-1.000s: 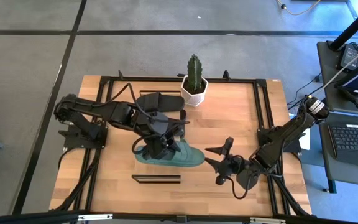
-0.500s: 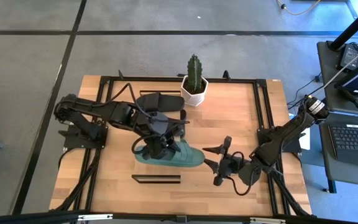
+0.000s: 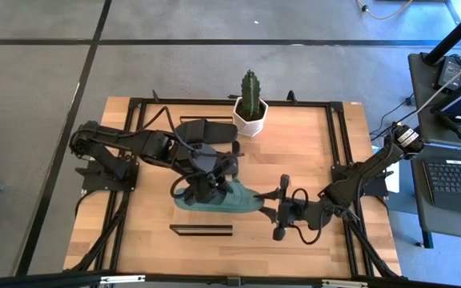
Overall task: Pick and place slides into the shelf
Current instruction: Put the green slides under the shelf
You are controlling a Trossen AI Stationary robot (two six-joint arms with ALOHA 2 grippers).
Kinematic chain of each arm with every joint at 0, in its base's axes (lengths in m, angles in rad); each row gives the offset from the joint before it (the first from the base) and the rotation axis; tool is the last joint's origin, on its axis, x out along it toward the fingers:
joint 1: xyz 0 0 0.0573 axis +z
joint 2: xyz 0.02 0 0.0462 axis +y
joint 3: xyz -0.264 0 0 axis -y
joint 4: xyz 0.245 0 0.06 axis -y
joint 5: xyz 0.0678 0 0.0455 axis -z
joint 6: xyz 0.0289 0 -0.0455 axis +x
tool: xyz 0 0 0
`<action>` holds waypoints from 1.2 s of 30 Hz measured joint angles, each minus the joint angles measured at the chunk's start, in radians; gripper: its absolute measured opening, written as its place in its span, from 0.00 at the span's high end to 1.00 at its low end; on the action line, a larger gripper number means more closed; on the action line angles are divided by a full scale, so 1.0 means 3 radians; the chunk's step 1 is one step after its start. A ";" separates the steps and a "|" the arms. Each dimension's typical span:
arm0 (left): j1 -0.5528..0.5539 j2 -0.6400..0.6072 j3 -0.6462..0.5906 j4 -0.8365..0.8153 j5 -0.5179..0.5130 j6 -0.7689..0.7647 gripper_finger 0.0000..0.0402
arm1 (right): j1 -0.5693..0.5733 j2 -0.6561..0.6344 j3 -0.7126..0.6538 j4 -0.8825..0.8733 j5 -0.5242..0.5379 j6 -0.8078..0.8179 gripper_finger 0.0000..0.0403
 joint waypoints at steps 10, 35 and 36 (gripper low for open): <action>-0.0002 -0.0001 -0.0001 -0.0013 -0.0074 -0.0029 0.90 | 0.0001 0.0000 0.0000 0.0010 -0.0357 -0.0006 0.88; -0.0088 -0.0051 -0.0001 -0.0413 -0.0496 -0.0673 0.65 | -0.0002 0.0005 -0.0001 -0.0005 -0.0363 0.0126 0.88; -0.0118 -0.0076 0.0000 -0.0438 -0.0599 -0.0739 0.63 | -0.0001 0.0005 -0.0001 -0.0007 -0.0364 0.0142 0.88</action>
